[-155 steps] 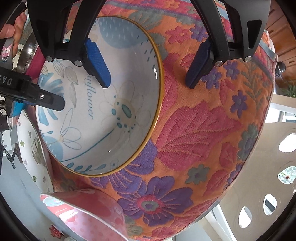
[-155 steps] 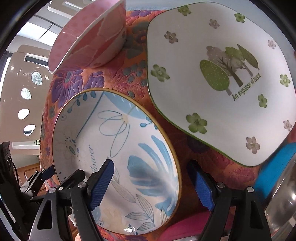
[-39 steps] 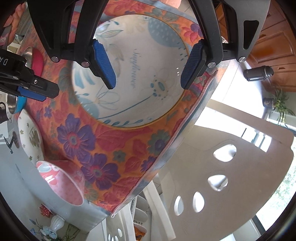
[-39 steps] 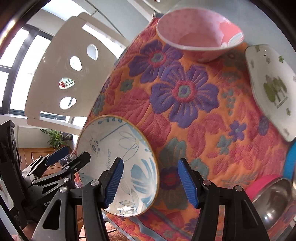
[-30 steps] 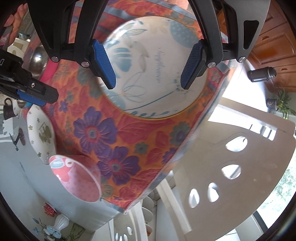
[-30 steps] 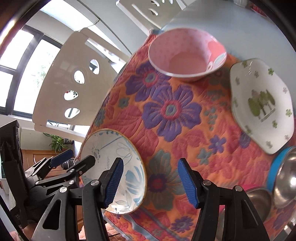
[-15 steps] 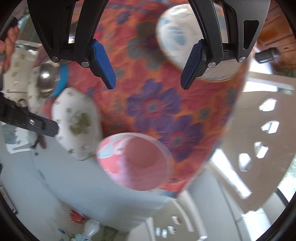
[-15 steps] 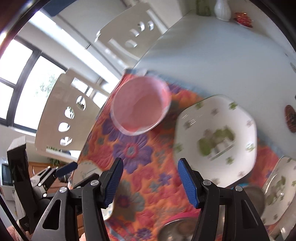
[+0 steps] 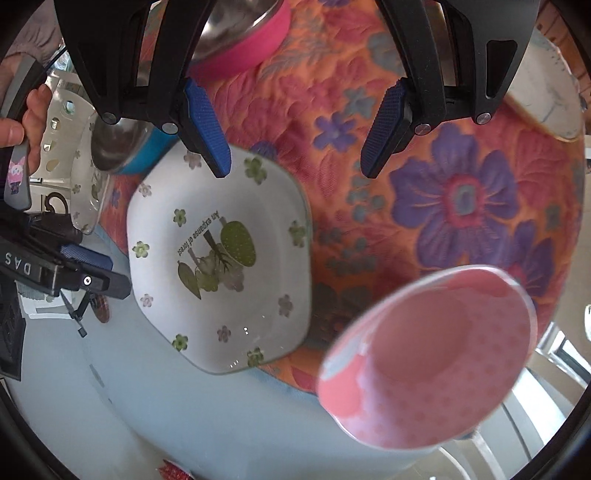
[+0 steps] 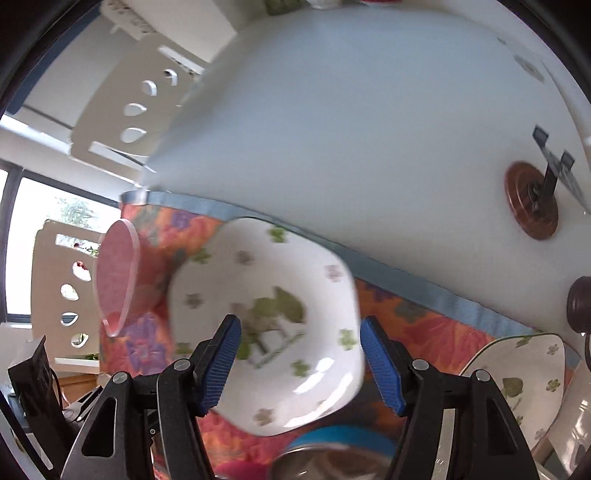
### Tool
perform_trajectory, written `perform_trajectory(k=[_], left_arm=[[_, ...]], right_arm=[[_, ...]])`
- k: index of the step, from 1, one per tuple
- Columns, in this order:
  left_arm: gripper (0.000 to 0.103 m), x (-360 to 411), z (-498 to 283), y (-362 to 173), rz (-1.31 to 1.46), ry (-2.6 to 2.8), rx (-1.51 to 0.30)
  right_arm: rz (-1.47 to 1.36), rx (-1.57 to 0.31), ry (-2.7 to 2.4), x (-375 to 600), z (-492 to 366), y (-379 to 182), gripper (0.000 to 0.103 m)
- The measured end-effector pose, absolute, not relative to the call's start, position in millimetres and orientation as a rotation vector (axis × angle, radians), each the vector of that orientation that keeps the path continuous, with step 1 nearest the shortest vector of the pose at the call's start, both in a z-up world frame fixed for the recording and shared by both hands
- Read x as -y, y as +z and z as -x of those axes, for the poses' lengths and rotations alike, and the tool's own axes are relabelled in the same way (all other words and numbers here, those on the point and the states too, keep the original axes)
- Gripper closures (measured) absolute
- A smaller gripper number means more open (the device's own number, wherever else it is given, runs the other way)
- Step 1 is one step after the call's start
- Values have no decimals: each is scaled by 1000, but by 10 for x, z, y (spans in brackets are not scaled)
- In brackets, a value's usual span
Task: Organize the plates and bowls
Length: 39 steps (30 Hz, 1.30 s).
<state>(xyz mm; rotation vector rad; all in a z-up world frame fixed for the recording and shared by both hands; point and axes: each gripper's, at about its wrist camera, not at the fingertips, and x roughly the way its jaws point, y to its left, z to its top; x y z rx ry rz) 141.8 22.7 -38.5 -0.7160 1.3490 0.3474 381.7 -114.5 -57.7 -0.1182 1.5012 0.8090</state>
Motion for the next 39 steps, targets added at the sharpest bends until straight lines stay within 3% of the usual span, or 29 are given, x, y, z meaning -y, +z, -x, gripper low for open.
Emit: perform_trajectory(k=[13,15,19,39], left_arm=[[33,-70,-1717,-653,655,411,-1321],[35,-17,-1762,-639,617,427,-1305],[51,87,-1883,-601,565,406,-1288],[52,77,-1874,-431,530,350,-1283]], right_arm=[[86,-1564,872,1074,-4008,-1211,38],[116,-1528,897,1023,-3985,-1178,38],[192,-1493,941,865,-3919,-1147,46],[281,-1490,968,799,-3787,-1017,45]])
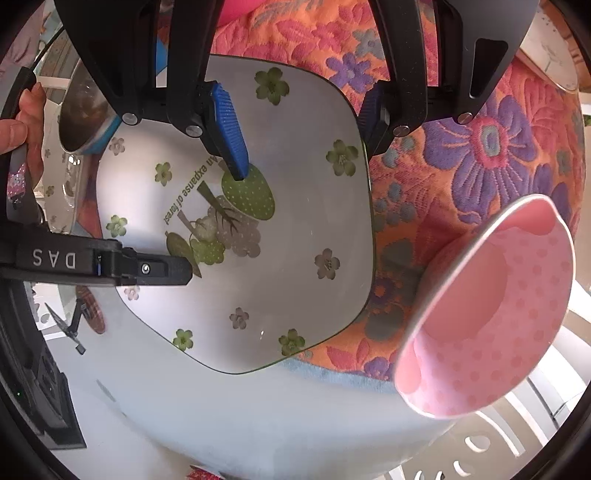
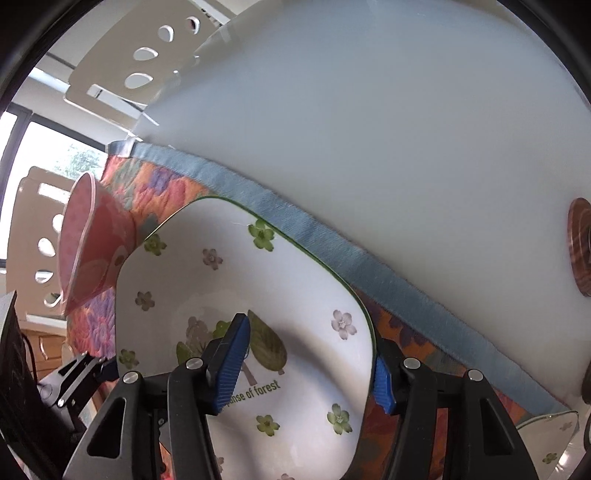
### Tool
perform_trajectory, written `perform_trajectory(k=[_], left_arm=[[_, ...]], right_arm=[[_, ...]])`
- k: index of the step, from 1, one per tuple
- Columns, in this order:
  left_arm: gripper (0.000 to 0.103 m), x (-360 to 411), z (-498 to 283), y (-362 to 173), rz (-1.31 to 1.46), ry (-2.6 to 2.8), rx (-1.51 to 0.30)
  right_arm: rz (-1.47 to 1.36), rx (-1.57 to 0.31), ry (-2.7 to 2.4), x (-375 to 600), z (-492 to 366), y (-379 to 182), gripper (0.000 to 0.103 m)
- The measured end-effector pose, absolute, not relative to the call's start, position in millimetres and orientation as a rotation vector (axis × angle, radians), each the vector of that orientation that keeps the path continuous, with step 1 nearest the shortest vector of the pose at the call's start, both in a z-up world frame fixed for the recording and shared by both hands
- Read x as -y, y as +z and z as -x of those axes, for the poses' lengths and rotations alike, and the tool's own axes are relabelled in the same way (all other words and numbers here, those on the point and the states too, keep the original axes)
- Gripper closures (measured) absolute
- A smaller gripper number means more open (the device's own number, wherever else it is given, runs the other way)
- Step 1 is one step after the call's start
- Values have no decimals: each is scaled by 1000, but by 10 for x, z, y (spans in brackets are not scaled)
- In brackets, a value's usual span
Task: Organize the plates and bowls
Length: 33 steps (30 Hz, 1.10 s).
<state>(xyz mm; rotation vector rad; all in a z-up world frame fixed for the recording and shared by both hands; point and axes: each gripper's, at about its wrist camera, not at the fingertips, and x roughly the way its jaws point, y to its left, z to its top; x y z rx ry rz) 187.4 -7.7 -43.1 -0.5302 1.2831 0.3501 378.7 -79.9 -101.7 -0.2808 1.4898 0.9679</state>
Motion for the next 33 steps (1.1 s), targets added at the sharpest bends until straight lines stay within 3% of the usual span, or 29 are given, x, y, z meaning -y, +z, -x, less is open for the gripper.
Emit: perform_trajectory(k=[33], left_arm=[[52,-638,-639,335,571,405,-1146]], right_arm=[[243,-1374,1073,366,-2907,154,45]])
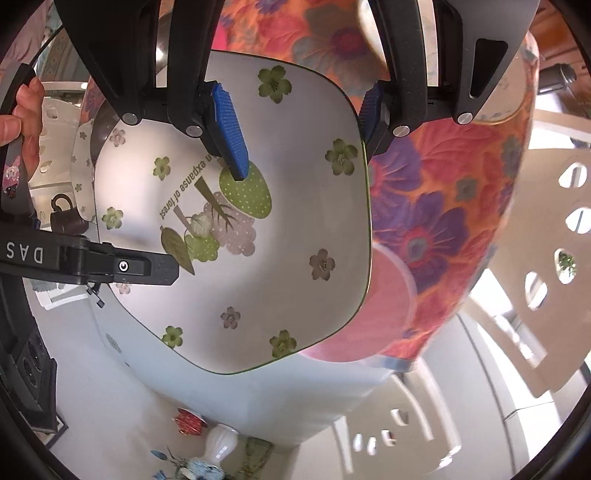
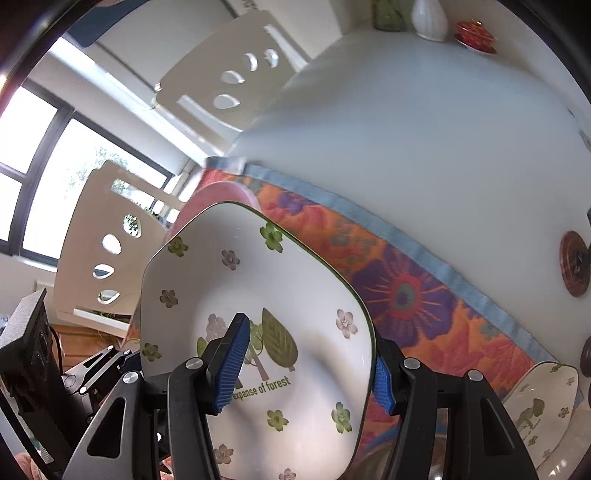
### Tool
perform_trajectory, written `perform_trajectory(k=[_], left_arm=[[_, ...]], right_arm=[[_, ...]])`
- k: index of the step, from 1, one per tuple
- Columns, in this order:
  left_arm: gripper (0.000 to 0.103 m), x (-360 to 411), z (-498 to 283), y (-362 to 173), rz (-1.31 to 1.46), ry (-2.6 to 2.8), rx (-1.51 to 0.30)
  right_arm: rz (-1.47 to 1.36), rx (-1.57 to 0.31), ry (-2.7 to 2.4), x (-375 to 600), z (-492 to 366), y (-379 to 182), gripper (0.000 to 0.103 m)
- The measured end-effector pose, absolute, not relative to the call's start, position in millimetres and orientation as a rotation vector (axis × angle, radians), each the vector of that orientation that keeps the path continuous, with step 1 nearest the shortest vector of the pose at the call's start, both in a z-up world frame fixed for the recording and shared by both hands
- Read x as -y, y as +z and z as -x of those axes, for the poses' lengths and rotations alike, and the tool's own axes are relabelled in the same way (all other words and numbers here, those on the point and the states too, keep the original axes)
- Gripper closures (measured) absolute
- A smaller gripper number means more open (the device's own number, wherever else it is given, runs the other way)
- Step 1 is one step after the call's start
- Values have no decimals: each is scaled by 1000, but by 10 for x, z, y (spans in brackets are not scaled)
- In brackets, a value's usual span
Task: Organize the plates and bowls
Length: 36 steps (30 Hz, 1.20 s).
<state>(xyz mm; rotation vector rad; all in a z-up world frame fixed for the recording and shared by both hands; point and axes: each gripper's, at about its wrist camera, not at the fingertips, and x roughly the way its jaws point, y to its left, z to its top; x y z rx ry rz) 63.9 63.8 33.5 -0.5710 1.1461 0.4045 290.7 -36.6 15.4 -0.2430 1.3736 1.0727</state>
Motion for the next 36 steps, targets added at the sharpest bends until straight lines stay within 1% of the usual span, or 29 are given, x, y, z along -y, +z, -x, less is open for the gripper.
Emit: perform_trajectory(k=[17,26,36], left_arm=[[52,-1141,323,480,632,477,-1142],[52,-1297,653,543,643,503,-1119],[52,-1456,926,499,663,519,-1107]], right_arm=[[259,-1398,1167,-213,-1943,401,45],[243,-1421,1186,-380,-1580,467,45],[266,-1436,1189,-519,-1246,396,45]])
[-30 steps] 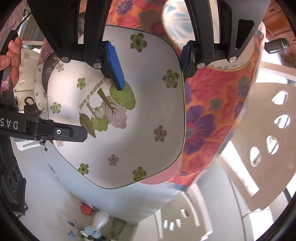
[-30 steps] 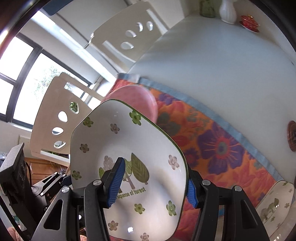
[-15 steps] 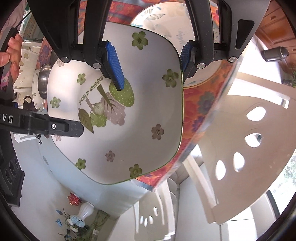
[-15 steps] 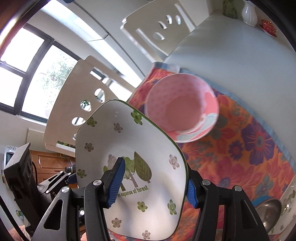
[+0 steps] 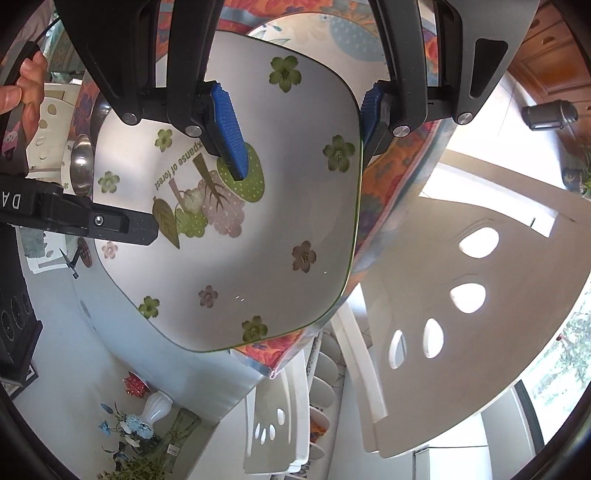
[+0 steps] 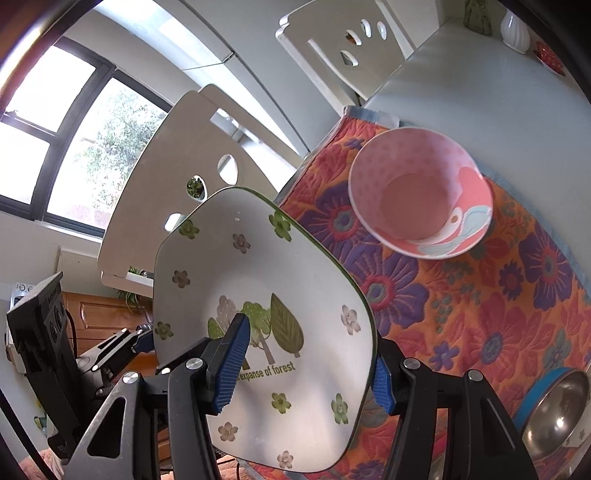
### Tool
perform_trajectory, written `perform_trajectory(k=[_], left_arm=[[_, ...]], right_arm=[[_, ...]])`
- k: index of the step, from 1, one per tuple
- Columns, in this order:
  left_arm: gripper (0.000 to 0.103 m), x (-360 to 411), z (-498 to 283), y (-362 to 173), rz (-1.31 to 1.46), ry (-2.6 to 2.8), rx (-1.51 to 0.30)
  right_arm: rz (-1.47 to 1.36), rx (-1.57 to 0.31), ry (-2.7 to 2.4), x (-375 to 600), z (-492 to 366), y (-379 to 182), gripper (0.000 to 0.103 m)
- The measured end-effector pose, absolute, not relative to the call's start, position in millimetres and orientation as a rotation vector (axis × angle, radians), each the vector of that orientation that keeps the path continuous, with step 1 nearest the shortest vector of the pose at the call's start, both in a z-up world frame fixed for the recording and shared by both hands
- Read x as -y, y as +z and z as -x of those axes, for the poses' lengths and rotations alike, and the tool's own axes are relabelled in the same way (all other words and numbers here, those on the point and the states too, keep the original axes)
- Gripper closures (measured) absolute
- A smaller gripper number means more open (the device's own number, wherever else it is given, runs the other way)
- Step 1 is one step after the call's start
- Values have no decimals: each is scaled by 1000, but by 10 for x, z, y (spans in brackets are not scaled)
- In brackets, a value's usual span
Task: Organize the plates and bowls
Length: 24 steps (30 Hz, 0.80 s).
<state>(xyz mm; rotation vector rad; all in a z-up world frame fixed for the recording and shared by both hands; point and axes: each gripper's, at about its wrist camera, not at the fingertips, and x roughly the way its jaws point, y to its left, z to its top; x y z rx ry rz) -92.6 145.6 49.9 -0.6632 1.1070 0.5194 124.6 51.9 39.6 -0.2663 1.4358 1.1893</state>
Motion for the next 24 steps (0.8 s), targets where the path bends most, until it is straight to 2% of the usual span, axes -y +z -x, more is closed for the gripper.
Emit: perform_trajectory(k=[24], left_arm=[[52,-1478,1296,107,680,469,-1140]], right_arm=[[247,-1517,1126,-404,-704,67,45]])
